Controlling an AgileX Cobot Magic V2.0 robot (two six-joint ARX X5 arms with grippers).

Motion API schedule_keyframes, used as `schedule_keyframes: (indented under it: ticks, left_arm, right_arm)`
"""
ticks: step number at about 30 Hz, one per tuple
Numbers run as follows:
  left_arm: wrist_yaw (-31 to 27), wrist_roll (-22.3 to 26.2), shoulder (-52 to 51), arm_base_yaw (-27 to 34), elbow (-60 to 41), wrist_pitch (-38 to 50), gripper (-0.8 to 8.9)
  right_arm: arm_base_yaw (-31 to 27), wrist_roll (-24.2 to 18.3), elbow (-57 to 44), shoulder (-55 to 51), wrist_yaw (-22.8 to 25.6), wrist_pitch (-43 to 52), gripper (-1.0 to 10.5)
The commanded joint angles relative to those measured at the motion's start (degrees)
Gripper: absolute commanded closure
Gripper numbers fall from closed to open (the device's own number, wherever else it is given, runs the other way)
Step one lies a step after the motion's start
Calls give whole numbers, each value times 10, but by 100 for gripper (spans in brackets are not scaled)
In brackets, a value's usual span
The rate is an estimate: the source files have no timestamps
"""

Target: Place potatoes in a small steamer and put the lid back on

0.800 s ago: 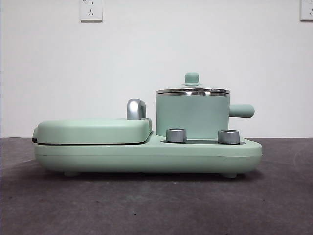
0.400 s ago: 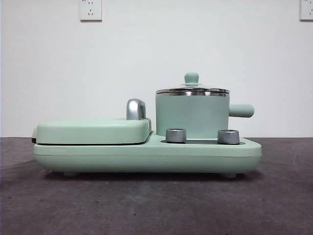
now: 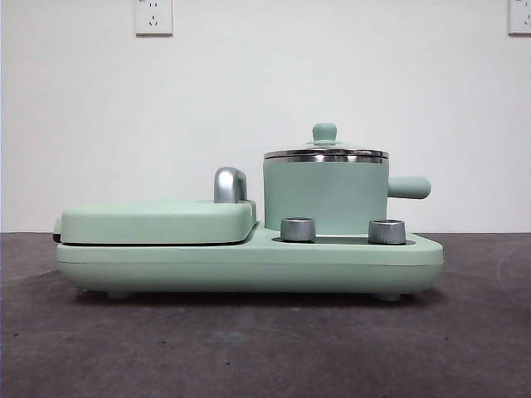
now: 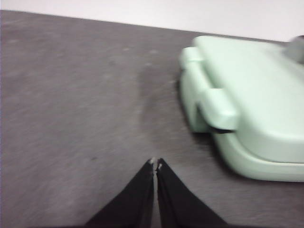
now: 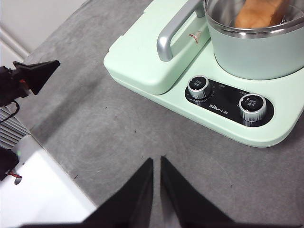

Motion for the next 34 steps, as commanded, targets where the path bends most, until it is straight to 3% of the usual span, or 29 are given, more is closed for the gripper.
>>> schedule_keyframes:
  ticks: [1,29,34]
  left_arm:
    - [-6,10,-15,7,-11,6,805]
    - [-12,15,-50,18,-23,6,805]
    - [-12,14,-50,18,-23,6,805]
  right_arm:
    - [4,-5,3,2,-1,7,924]
    - [4,-5,2,1,-1,10,924]
    - [-45,-18,-26,-29,12,59,924]
